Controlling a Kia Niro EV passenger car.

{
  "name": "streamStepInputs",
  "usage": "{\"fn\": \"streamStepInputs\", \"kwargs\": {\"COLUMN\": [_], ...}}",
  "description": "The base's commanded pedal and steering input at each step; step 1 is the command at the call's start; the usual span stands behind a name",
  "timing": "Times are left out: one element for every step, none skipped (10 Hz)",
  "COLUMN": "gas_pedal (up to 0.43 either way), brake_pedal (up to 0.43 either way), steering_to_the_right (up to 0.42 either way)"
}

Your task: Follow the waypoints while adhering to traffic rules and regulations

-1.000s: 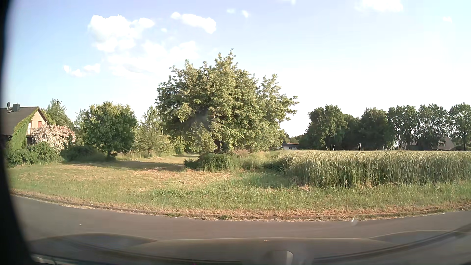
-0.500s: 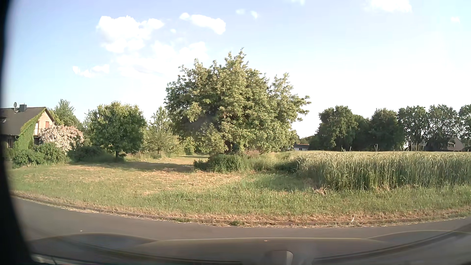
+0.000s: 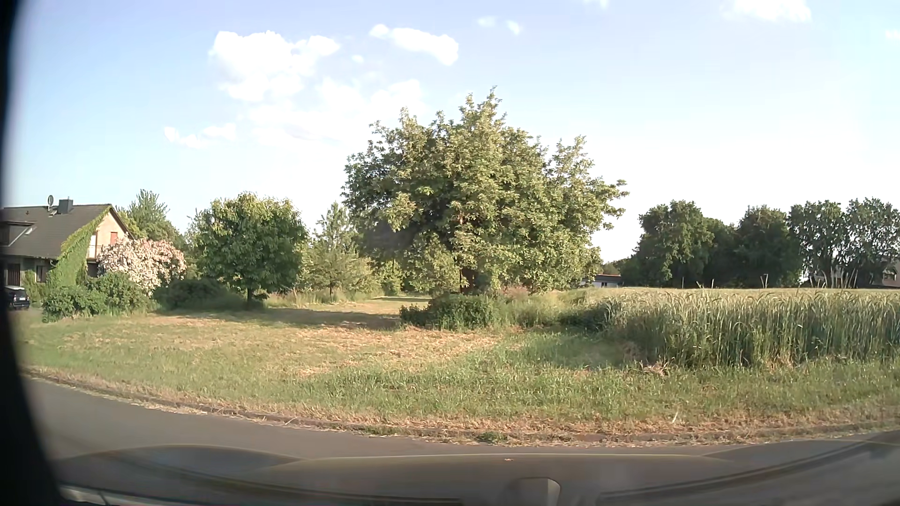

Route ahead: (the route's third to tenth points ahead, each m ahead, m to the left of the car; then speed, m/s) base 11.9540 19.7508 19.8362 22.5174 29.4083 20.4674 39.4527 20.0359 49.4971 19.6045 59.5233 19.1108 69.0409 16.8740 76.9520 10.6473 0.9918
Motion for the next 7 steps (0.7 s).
{"fn": "streamStepInputs", "kwargs": {"gas_pedal": [0.299, 0.311, 0.311, 0.311, 0.311, 0.311, 0.311], "brake_pedal": [0.006, 0.006, 0.006, 0.006, 0.006, 0.006, 0.006], "steering_to_the_right": [-0.685, -0.713, -0.734, -0.749, -0.758, -0.775, -0.789]}}
